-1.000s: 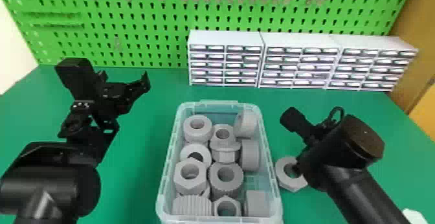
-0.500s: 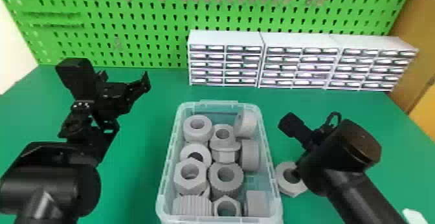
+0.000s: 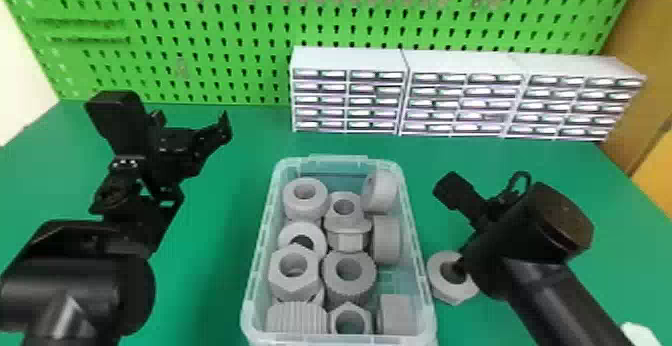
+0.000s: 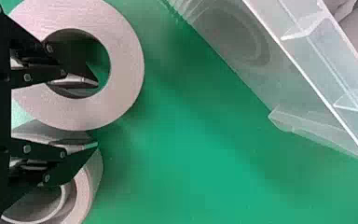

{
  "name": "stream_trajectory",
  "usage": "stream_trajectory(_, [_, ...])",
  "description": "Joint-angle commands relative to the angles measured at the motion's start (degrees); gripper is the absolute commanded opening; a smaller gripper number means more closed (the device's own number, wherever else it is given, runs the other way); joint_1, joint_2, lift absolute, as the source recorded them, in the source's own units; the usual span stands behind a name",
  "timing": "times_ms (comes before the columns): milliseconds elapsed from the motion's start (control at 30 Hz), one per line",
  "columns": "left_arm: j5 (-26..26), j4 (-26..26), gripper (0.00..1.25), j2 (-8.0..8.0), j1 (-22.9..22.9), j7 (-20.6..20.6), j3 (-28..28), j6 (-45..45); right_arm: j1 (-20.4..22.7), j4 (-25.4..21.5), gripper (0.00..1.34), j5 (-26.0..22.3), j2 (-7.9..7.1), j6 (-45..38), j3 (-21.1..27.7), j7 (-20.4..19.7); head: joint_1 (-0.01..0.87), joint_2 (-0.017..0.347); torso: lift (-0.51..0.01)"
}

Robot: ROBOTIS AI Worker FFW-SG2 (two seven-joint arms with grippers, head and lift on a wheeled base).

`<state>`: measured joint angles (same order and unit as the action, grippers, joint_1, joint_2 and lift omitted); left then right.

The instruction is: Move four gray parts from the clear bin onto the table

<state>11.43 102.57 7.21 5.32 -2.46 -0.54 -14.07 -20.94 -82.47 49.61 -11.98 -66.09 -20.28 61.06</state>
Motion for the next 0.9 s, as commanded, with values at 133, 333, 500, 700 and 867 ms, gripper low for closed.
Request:
stream_trajectory(133, [0.0, 0.0, 1.14, 0.00, 0.0, 0.0, 0.0, -0.1, -0.2, -0.1, 0.62, -0.1, -0.06, 0.0, 0.0, -0.1, 0.687, 0.026, -0.050])
stream_trajectory(333, [0.0, 0.0, 1.14, 0.00, 0.0, 0.0, 0.0, -0.1, -0.5, -0.2, 0.62, -0.2, 0.03, 0.1, -0.1, -0.1, 0.687, 0.026, -0.050])
stream_trajectory(500, [0.0, 0.0, 1.14, 0.00, -0.1, 0.0, 0.1, -0.1, -1.1, -2.2, 0.63, -0.1, -0.06, 0.0, 0.2, -0.1, 0.687, 0.026, -0.050])
stream_trajectory(700, [0.0, 0.0, 1.14, 0.00, -0.1, 0.0, 0.1, -0.1, -2.1, -6.8, 0.67, 1.3, -0.23, -1.0, 0.5, -0.5, 0.687, 0.026, -0.050])
stream_trajectory(867, [0.0, 0.0, 1.14, 0.00, -0.1, 0.0, 0.1, -0.1, -3.3, -10.0, 0.68, 2.2, -0.41, -3.0, 0.1, -0.6, 0.687, 0.026, -0.050])
